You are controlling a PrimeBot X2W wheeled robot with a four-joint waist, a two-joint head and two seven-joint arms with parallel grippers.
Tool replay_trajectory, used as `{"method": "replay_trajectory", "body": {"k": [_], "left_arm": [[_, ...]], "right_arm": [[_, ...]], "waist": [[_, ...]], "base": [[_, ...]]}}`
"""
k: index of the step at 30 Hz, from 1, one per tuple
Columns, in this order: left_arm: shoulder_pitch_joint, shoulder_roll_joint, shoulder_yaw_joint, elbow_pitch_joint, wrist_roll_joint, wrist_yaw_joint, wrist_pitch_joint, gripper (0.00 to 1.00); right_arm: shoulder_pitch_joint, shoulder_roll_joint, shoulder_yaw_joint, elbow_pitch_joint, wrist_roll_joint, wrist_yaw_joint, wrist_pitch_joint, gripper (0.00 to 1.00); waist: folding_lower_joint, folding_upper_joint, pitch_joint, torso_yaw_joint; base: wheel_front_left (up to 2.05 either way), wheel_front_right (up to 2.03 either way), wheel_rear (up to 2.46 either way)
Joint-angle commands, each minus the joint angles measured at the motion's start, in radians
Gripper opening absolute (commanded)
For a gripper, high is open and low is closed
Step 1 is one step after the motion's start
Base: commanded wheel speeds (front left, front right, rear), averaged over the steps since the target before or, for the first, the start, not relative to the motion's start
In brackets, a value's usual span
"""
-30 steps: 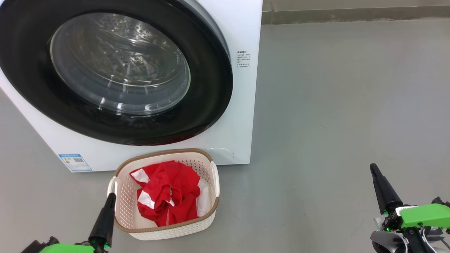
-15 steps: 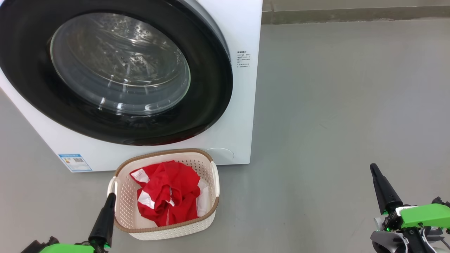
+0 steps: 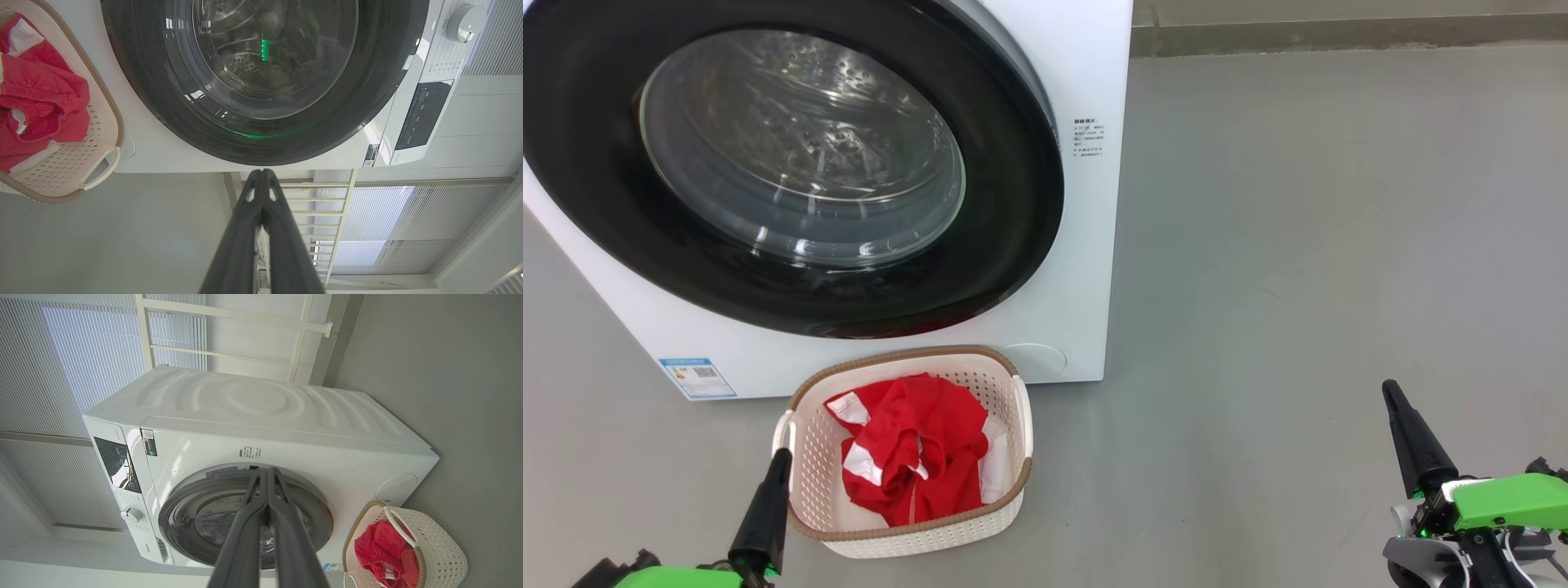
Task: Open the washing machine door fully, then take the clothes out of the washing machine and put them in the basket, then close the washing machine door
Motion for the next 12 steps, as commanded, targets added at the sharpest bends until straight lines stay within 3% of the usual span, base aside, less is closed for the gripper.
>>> {"method": "replay_trajectory", "body": {"k": [1,12], "left_arm": [[-0.039,0.009,0.037,-0.021,0.011,-0.007,0.007,0.0],[-0.039,0.009,0.037,-0.021,0.011,-0.007,0.007,0.0]], "right_arm": [[-0.042,-0.005,0.013,-0.029,-0.001,-0.001,0.006,0.0],[-0.042,-0.005,0.013,-0.029,-0.001,-0.001,0.006,0.0]], "waist": [[0.0,0.0,0.0,0.0],[0.0,0.0,0.0,0.0]], "base": [[0.0,0.0,0.0],[0.0,0.0,0.0]]}}
